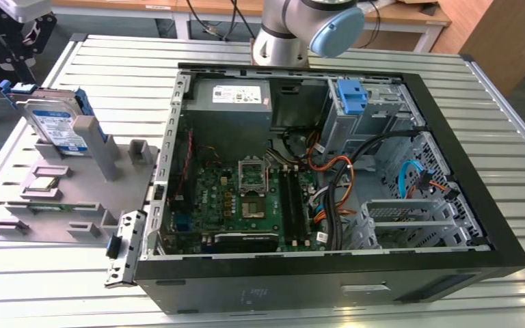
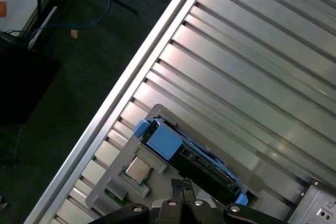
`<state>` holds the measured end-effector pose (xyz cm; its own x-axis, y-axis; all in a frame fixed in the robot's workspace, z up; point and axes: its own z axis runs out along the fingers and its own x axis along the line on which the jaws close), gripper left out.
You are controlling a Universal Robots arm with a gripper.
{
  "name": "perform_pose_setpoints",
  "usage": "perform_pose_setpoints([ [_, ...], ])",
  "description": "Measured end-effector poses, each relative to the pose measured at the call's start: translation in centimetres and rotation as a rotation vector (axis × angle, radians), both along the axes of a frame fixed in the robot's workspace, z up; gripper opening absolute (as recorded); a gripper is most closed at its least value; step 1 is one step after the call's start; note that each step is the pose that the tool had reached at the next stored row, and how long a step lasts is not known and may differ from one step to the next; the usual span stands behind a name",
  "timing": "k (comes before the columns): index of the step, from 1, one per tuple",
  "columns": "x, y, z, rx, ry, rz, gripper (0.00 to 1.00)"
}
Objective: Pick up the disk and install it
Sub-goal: 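Pick up the disk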
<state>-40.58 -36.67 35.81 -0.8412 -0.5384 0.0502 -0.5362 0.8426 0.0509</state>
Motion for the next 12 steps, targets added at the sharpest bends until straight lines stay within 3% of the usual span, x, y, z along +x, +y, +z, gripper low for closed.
perform_pose_setpoints([
  [12,0.0,0.0,0.0,0.0,0.0,0.052,0.11],
])
